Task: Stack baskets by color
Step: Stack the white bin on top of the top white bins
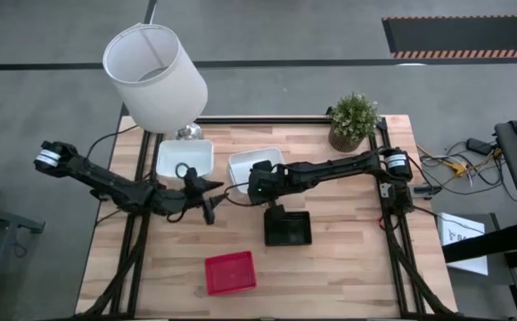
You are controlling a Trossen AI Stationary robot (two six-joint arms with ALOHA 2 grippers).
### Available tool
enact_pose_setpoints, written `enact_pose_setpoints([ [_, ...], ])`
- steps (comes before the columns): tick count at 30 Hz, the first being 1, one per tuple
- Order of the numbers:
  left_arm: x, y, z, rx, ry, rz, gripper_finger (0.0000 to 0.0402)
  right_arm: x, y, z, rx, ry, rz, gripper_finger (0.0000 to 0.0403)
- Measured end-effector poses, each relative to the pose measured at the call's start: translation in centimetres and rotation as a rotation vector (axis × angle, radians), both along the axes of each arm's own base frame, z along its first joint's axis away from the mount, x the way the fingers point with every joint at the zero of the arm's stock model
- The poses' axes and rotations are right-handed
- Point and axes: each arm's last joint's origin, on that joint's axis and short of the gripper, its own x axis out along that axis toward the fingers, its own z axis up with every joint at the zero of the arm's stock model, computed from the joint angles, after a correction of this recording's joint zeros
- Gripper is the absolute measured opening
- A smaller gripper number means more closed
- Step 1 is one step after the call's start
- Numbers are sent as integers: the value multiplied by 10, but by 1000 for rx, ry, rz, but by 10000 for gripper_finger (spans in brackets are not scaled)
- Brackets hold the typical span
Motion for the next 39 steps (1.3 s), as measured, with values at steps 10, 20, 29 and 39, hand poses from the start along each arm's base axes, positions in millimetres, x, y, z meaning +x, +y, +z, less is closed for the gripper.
enact_pose_setpoints([
  [10, -6, 9, 0, -241, -403, 47, 143, 1, 0, 2, -72, -24, -58, 9],
  [20, -9, 9, 0, -26, -313, -11, 132, 5, -4, 1, -57, -60, -84, 9],
  [29, -16, 0, 8, 55, -321, -140, 132, 10, -6, -20, -16, -11, -63, 9],
  [39, -19, -15, 8, 60, -318, -297, 132, 13, -16, -40, -16, 32, -85, 47],
])
